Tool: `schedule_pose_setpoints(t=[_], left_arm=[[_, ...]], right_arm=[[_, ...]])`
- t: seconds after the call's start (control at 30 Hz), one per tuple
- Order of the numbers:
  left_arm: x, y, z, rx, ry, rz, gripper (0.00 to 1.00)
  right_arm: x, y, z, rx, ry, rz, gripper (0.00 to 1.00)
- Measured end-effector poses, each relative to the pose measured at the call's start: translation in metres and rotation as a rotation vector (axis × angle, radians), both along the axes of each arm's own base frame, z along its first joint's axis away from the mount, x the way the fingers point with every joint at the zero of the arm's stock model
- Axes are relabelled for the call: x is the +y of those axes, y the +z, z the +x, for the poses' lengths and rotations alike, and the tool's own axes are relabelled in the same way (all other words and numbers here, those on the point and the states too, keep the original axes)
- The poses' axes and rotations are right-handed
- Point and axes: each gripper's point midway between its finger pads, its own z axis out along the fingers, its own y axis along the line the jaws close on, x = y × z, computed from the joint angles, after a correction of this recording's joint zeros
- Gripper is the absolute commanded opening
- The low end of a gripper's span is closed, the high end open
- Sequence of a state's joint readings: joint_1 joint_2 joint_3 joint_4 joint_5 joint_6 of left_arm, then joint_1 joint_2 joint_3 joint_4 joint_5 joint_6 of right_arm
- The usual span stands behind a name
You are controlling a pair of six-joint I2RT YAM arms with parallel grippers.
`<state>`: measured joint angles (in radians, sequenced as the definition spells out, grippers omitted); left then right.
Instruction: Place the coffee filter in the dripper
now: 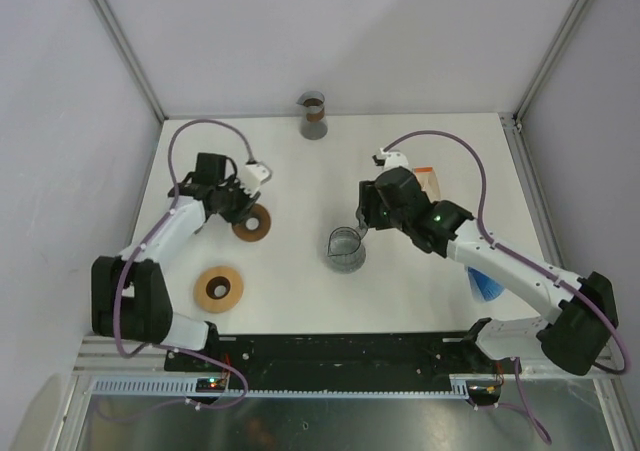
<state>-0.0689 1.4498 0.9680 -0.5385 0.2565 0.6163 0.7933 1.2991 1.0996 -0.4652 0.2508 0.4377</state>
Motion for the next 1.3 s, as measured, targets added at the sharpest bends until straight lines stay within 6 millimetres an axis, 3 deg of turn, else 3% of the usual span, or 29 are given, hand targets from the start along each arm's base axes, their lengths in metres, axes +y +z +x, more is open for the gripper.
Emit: schedule_pose_setpoints(t=[0.2, 0.3, 0.4, 0.53, 0.7, 0.9, 1.3], left_arm=[[-0.103, 0.084, -0.001, -0.153, -0.256, -0.071, 0.0], [-0.154, 0.11, -0.016, -0.173, -0.376, -0.111, 0.0], [-0.198, 0.119, -0.032, -0.14, -0.476, -0.136, 0.0], [-0.24, 0.103, -0.049, -0.053, -0.561, -0.125, 0.0], [-0.261, 0.067, -0.065, 0.064, -0.599, -0.065, 0.0], [-0.269, 0.048, -0.063, 0.109, -0.6, -0.011, 0.0], [-0.268, 0.03, -0.05, 0.11, -0.571, 0.063, 0.0]], right_arm=[[-0.017, 0.011, 0.007, -0.007, -0.031, 0.028, 0.61], [-0.025, 0.011, 0.007, 0.002, -0.048, 0.021, 0.61], [-0.04, 0.012, 0.01, 0.013, -0.083, 0.017, 0.62], [-0.065, 0.016, 0.012, 0.015, -0.144, 0.01, 0.65], [-0.092, 0.02, 0.007, 0.006, -0.206, 0.017, 0.66], [-0.12, 0.015, 0.0, 0.012, -0.268, 0.024, 0.66], [-0.122, 0.007, -0.005, 0.035, -0.259, 0.026, 0.68]])
